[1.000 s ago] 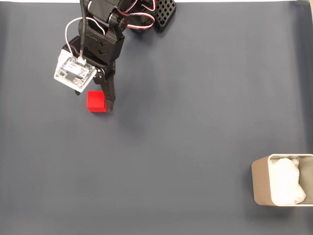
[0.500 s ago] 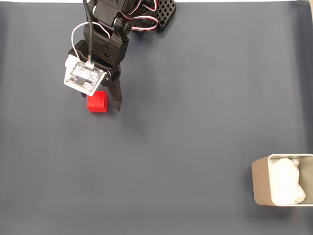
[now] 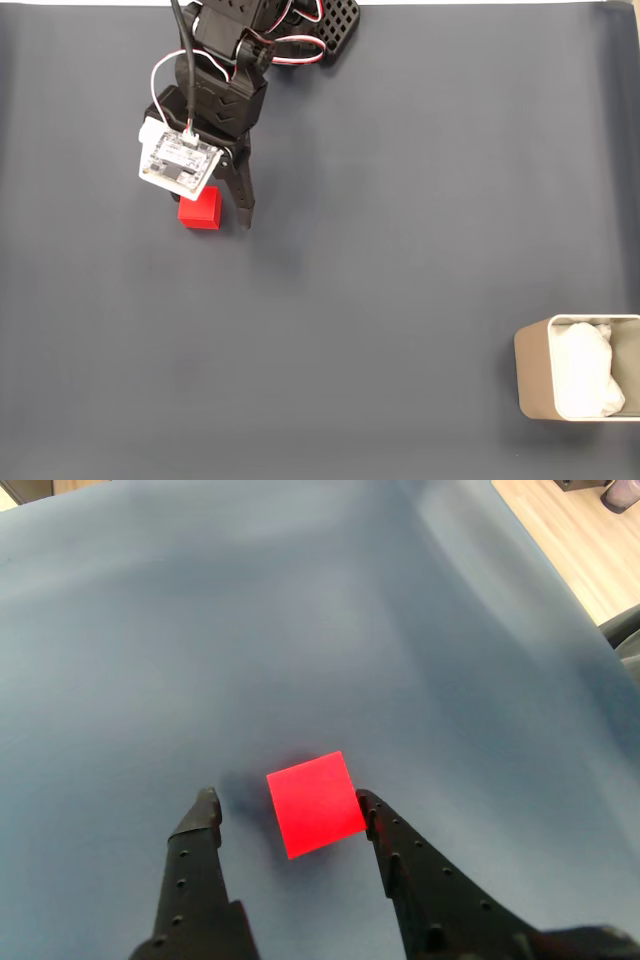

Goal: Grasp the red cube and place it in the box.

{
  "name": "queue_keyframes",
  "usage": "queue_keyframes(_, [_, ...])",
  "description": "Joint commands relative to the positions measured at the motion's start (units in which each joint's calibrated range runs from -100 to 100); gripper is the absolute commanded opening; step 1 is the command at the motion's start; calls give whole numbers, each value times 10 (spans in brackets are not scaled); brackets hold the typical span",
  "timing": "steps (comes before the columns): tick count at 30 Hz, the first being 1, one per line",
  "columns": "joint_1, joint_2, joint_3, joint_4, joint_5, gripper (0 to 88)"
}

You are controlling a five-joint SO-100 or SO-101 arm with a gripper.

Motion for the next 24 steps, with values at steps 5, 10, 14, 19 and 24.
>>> queue_keyframes(5, [-11, -9, -3, -5, -3, 321])
queue_keyframes(10, [-15, -14, -2, -4, -4, 321])
queue_keyframes(14, [-18, -20, 1, -3, -4, 321])
queue_keyframes(19, [-22, -31, 13, -3, -4, 321])
queue_keyframes(24, [-25, -40, 27, -3, 1, 318])
